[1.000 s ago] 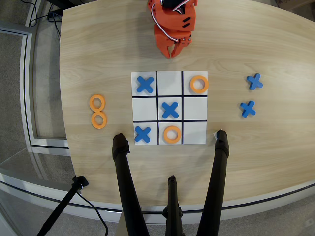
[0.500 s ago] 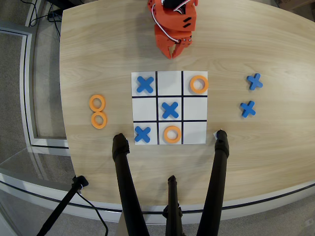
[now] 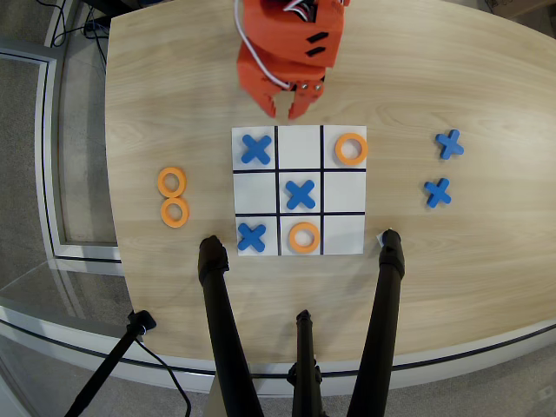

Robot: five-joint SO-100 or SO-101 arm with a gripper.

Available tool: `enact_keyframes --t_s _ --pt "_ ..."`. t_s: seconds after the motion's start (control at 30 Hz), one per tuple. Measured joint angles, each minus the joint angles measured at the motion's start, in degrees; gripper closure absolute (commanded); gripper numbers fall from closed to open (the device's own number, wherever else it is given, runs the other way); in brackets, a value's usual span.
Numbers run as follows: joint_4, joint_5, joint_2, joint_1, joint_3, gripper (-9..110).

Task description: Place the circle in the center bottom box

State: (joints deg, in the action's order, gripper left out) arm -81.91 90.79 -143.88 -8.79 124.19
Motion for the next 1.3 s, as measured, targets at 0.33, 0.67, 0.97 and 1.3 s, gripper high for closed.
enact_keyframes --t_s 0.33,0.67,0.97,1.3 --pt "5.8 -1.7 34.0 -15.8 -32.2 95" --pt "30.7 3.2 62.6 -29.9 -37.9 92" --pt "31.6 6.3 72.9 -32.5 -43.1 88" --pt "24.9 4.3 71.5 -28.3 -45.6 81"
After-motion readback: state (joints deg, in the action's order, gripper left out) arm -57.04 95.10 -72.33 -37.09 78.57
